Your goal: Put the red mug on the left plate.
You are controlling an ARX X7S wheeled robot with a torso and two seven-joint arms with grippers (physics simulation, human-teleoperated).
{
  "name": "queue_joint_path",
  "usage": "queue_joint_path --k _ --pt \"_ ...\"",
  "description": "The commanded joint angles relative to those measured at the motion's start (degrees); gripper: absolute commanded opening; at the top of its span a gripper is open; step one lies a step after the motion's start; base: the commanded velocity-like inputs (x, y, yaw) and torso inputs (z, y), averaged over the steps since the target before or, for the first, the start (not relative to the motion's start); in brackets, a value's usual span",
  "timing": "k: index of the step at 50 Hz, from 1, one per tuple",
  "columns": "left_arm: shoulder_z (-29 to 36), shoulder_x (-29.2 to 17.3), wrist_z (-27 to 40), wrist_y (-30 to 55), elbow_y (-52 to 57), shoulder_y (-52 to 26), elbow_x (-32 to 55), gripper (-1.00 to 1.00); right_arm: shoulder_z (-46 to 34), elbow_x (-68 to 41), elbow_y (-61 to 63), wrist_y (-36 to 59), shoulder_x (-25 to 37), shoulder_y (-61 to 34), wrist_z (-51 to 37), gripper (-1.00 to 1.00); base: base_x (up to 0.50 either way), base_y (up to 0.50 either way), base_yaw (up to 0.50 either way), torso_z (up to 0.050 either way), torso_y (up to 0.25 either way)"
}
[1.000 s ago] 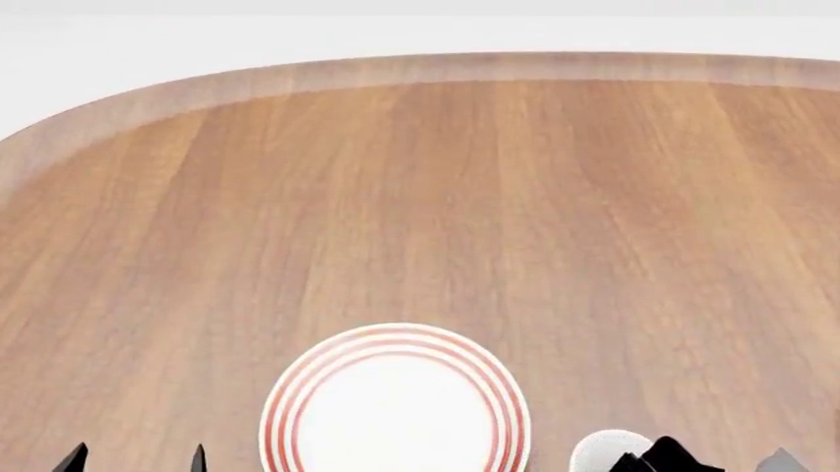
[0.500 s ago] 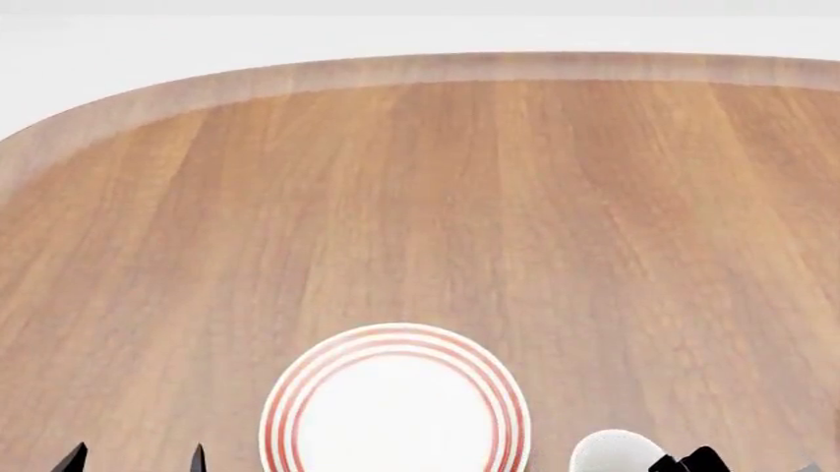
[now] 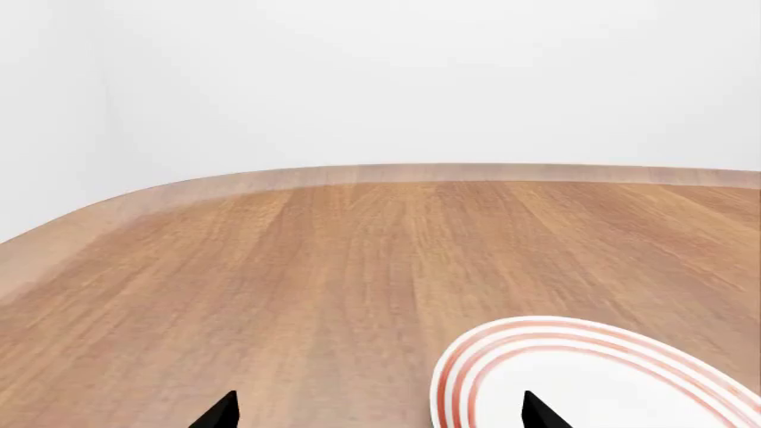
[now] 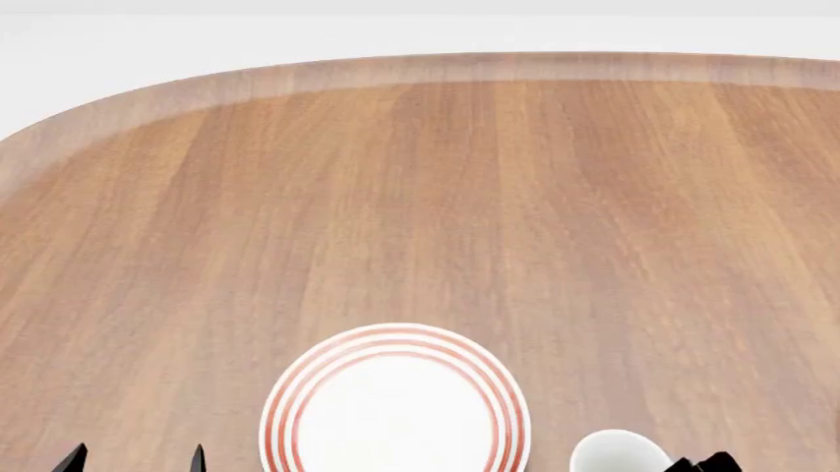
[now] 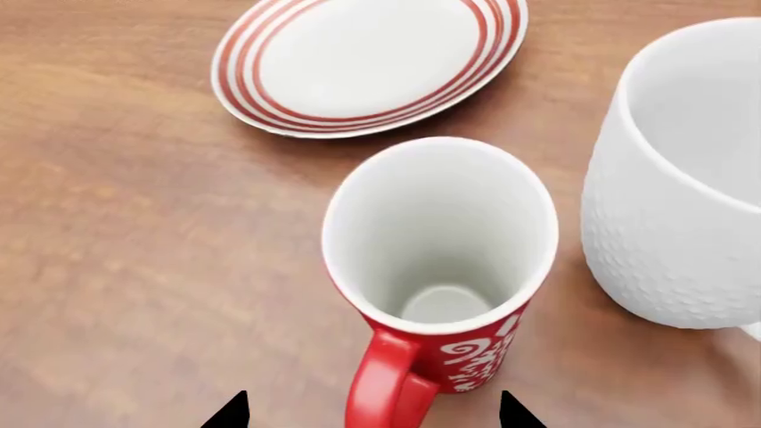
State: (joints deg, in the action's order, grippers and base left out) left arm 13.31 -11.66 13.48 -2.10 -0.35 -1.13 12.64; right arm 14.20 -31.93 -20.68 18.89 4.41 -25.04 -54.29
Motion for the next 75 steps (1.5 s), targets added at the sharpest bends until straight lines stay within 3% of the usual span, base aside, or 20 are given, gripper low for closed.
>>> queue_joint_path --k 1,2,3,23,38,48,57,75 --pt "0.30 -0.24 0.26 -0.04 0.03 -0.05 0.25 1.00 -0.52 -0.32 -1.71 -1.22 0.31 -0.33 -0.08 1.00 0.00 0.00 0.00 0.000 0.000" --pt "0.34 -0.25 0.30 0.02 0.05 -0.10 0.25 1.00 -0.59 -0.32 -1.78 -1.26 0.34 -0.35 -0.11 1.00 0.00 0.00 0.00 0.000 0.000" --pt "0.37 -0.25 0.34 0.17 0.05 -0.26 0.28 1.00 -0.66 -0.35 -1.90 -1.33 0.36 -0.39 -0.07 -1.00 0.00 0.00 0.00 0.000 0.000" --pt "0.77 -0.51 0.55 -0.37 -0.75 -0.72 0.81 1.00 -1.88 -2.77 6.33 1.29 1.05 2.71 -1.94 -1.00 0.00 0.00 0.00 0.000 0.000" --pt "1.09 -0.93 1.05 -0.38 -0.08 -0.25 1.02 1.00 -6.37 -9.45 38.33 14.29 4.74 9.24 -8.07 -1.00 0.00 0.00 0.00 0.000 0.001" --pt "1.29 -1.14 1.38 -0.20 0.27 -0.20 1.22 1.00 -9.91 -12.53 49.68 19.52 6.45 8.17 -10.07 -1.00 0.00 0.00 0.00 0.000 0.000" --pt "1.46 -1.32 1.44 -0.54 0.06 -0.16 1.39 1.00 -13.95 -14.20 53.42 20.94 6.48 6.81 -8.27 -1.00 0.00 0.00 0.00 0.000 0.000" --pt "1.81 -1.44 1.48 -0.69 -0.58 -0.78 2.02 1.00 -28.42 -12.92 56.85 20.64 7.20 3.09 3.75 -1.00 0.00 0.00 0.00 0.000 0.000"
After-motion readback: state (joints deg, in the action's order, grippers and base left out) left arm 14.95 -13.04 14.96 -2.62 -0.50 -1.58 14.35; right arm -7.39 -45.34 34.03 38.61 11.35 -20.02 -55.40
